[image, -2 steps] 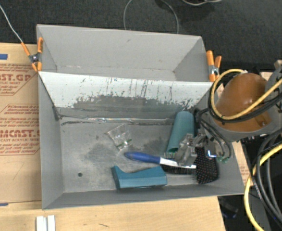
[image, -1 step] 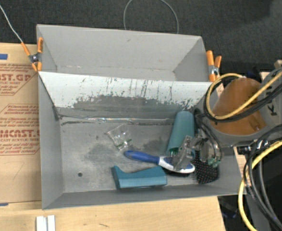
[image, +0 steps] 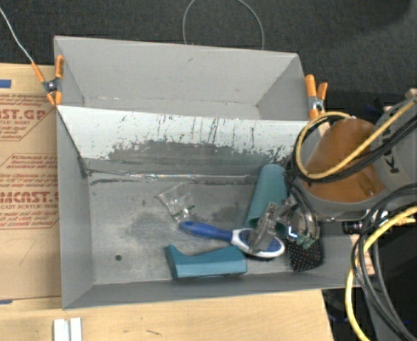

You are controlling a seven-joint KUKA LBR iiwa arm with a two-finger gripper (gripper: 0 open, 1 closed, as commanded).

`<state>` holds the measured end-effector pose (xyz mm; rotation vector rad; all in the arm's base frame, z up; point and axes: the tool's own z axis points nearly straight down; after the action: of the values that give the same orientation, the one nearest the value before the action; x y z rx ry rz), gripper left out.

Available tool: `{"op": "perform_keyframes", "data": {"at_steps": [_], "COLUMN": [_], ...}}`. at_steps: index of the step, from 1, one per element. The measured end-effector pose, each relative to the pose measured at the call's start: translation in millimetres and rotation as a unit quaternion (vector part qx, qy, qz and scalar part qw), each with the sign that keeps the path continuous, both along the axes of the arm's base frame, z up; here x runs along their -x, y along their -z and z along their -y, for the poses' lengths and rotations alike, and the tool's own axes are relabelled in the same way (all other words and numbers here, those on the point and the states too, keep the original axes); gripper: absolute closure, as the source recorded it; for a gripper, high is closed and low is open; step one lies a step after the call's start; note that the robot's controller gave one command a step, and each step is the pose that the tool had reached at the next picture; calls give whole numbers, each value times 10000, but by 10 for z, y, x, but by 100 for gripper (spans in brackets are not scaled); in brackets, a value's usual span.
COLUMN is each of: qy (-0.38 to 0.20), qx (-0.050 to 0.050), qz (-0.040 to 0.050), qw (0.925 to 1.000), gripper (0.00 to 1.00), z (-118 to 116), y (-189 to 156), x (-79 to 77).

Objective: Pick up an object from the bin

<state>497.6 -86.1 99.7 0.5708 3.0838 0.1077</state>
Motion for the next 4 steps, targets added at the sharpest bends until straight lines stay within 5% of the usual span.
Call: {"op": "perform_keyframes", "data": {"at_steps": [1,2,3,4], "qy": [70,69,308,444], "qx": [7,-1,-3,19], "qz": [39,4,-31,78], "qw": [10000,10000,9995,9990], "gripper": [100,0,0,0], "z": [134,128,455,129], "y": [-1020,-977,-519,-88], "x": [-10,4,149,-105]}}
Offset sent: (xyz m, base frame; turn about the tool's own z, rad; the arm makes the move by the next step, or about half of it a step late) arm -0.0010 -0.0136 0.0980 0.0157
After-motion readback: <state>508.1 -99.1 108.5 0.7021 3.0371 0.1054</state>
